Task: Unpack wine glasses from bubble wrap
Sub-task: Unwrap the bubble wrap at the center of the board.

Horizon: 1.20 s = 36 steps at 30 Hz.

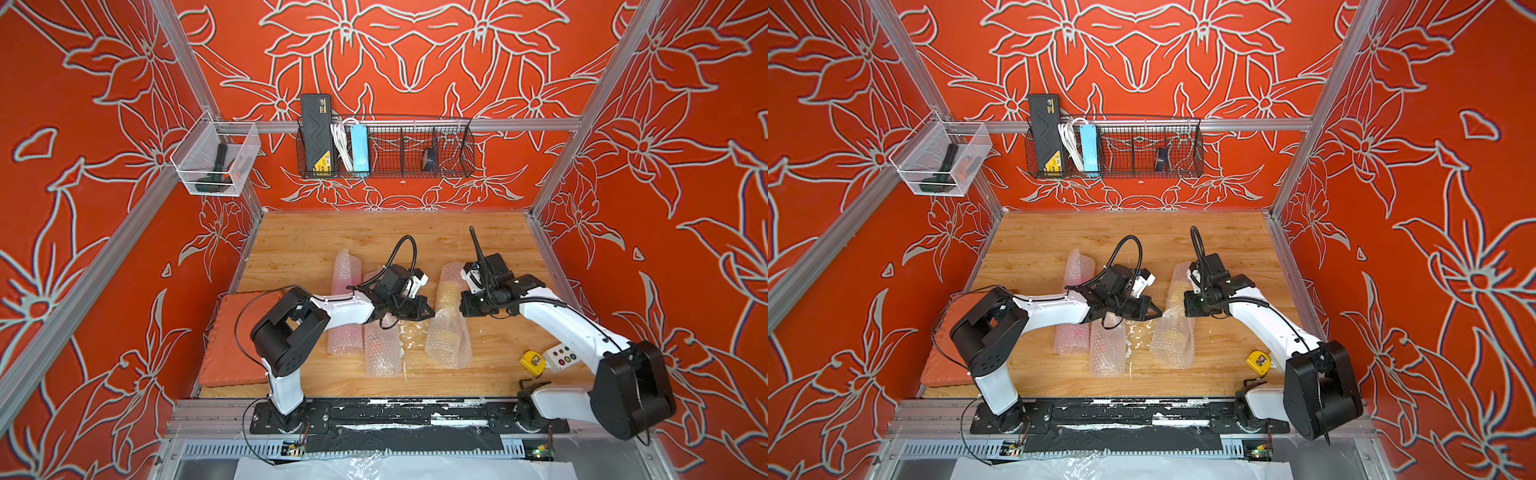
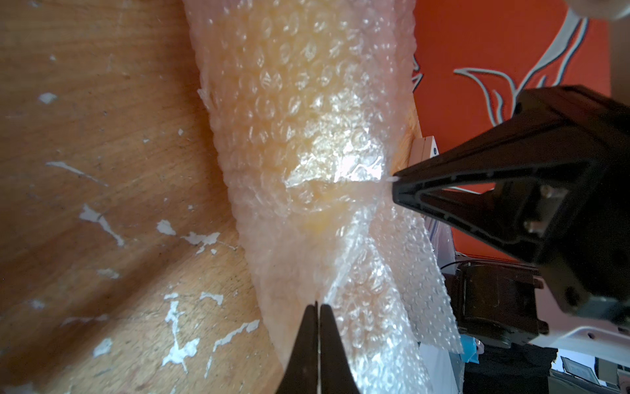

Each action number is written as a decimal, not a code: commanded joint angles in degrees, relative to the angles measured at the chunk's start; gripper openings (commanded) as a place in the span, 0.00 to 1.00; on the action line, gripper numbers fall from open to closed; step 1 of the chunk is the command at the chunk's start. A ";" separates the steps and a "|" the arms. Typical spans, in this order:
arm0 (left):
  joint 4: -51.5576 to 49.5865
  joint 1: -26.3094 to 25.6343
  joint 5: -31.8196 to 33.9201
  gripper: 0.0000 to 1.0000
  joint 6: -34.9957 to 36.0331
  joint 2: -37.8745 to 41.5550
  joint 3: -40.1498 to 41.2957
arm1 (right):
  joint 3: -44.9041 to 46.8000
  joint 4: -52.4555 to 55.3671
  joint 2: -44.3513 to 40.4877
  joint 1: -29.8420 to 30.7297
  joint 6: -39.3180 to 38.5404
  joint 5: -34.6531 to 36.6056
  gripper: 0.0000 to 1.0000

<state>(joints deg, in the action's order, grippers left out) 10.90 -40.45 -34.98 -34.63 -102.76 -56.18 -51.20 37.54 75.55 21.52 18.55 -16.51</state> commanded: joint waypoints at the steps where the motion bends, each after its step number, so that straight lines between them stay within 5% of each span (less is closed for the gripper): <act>1: 1.07 0.66 -0.79 0.00 0.38 2.15 1.05 | 1.48 1.33 -1.60 -0.95 -0.01 2.08 0.00; 10: 1.54 2.72 -0.66 0.00 0.83 5.18 2.58 | 1.98 1.36 -2.59 -2.62 -0.48 1.18 0.00; 15: 4.20 1.78 -3.00 0.29 0.27 5.50 0.60 | 2.48 0.39 -2.17 -2.62 -0.25 0.52 0.00; 18: 0.46 0.60 -2.58 0.38 2.53 1.88 -3.10 | 2.68 -0.48 -1.76 -2.71 0.47 -0.56 0.00; 26: -2.06 -2.24 -4.81 0.49 4.46 -4.93 -10.02 | 3.30 -1.37 -2.39 -2.89 1.49 -1.56 0.00; 36: -9.92 -3.21 0.09 0.63 9.61 -9.61 -15.75 | 3.65 -1.96 -2.07 -2.96 1.76 -3.35 0.00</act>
<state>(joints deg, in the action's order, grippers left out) 3.90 -43.22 -36.42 -27.55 -111.15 -70.06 -48.56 35.77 73.76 18.90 19.88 -18.96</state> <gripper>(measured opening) 0.634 0.044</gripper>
